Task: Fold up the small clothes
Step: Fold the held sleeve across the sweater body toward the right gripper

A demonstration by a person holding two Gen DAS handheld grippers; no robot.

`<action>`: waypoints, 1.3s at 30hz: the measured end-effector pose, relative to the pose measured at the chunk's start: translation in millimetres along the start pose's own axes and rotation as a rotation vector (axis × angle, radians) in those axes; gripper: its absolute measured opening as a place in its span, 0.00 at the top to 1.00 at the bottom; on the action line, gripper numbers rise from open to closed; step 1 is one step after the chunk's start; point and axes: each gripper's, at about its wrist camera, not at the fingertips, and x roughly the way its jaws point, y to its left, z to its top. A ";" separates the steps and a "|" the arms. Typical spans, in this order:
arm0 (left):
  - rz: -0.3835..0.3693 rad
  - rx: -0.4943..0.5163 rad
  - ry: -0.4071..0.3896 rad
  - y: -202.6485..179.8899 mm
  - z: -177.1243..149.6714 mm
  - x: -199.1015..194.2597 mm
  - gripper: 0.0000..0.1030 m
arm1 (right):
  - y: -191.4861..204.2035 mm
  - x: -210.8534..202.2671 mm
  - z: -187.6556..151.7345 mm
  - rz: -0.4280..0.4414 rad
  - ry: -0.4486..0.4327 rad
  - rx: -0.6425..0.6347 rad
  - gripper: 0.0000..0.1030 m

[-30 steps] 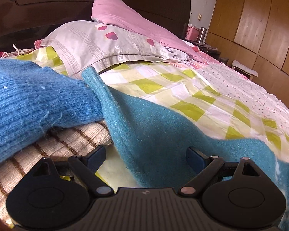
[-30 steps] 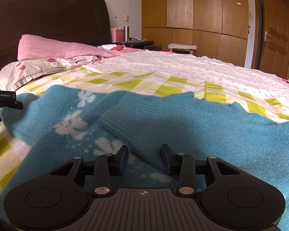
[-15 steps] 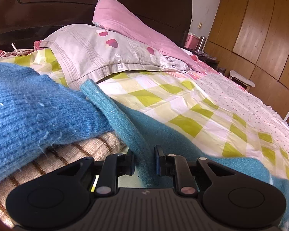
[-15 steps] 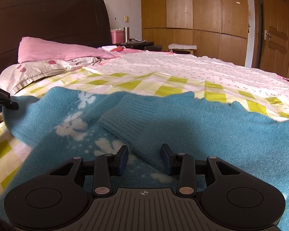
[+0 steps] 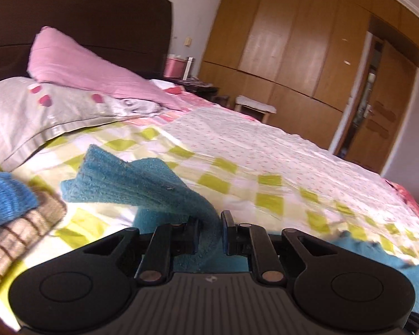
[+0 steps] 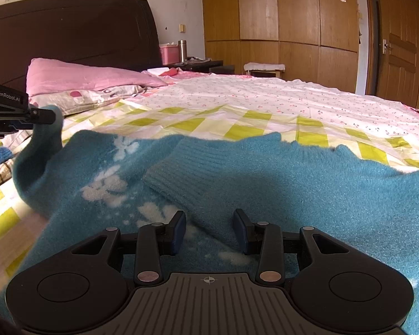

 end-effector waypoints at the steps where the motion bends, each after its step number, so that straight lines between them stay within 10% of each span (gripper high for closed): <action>1: -0.039 0.023 0.016 -12.4 -4.1 -1.2 0.80 | -0.4 -2.1 0.9 -0.004 -0.002 0.007 0.64; 10: -0.238 0.277 0.123 -84.0 -55.0 -9.4 0.80 | -34.0 -25.8 12.0 0.006 0.013 0.161 0.64; 16: -0.236 0.325 0.089 -90.0 -65.1 -22.0 0.79 | -43.6 -24.9 32.1 0.137 0.035 0.274 0.53; 30: -0.175 0.208 0.033 -43.8 -69.0 -43.0 0.77 | -28.5 30.8 32.4 0.336 0.172 0.562 0.51; 39: -0.175 0.190 0.023 -32.6 -68.6 -44.8 0.76 | -22.7 39.5 37.7 0.307 0.167 0.631 0.60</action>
